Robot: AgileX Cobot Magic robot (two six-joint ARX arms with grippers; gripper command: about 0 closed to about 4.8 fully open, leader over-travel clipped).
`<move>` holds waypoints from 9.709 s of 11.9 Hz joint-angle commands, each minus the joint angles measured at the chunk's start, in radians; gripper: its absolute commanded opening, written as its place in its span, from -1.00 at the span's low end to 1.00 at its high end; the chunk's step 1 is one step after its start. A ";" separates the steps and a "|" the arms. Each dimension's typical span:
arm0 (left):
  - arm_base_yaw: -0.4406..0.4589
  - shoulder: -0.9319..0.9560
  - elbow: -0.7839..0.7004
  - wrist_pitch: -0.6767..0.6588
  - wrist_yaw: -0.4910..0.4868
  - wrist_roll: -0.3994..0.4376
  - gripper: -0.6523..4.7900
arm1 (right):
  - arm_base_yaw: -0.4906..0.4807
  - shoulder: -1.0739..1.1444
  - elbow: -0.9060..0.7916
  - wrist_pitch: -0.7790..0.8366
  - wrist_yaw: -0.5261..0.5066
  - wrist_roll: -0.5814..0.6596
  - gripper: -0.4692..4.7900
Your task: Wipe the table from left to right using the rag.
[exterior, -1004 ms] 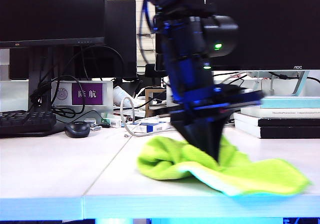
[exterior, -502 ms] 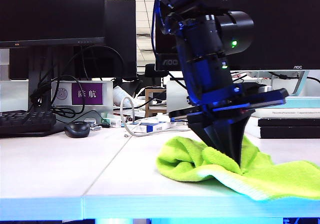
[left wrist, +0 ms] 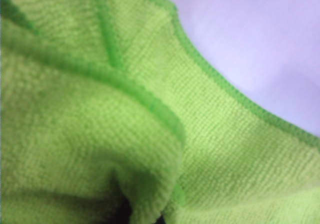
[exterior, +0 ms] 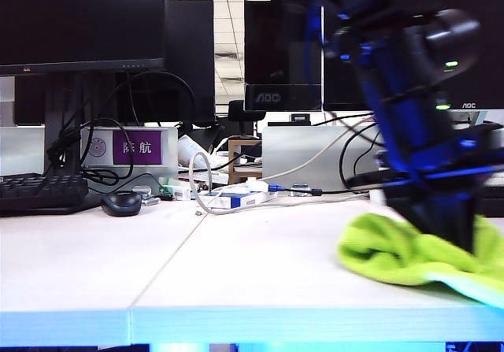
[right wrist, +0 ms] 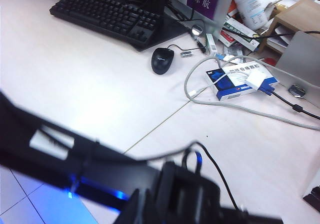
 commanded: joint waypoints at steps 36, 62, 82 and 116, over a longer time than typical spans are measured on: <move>-0.093 0.194 0.112 0.418 0.117 -0.219 -0.77 | 0.000 -0.001 0.003 0.013 0.001 -0.002 -0.83; 0.190 -0.066 0.575 -0.024 0.215 -0.124 1.00 | -0.137 -0.204 0.001 -0.033 0.473 -0.008 -0.80; 0.322 -0.588 0.588 -0.143 0.169 0.014 -0.58 | -0.149 -0.461 -0.591 0.457 0.150 -0.021 -0.84; 0.713 -2.432 -2.145 0.749 -0.297 0.045 -0.78 | -0.145 -0.752 -1.189 0.588 0.214 0.185 -0.84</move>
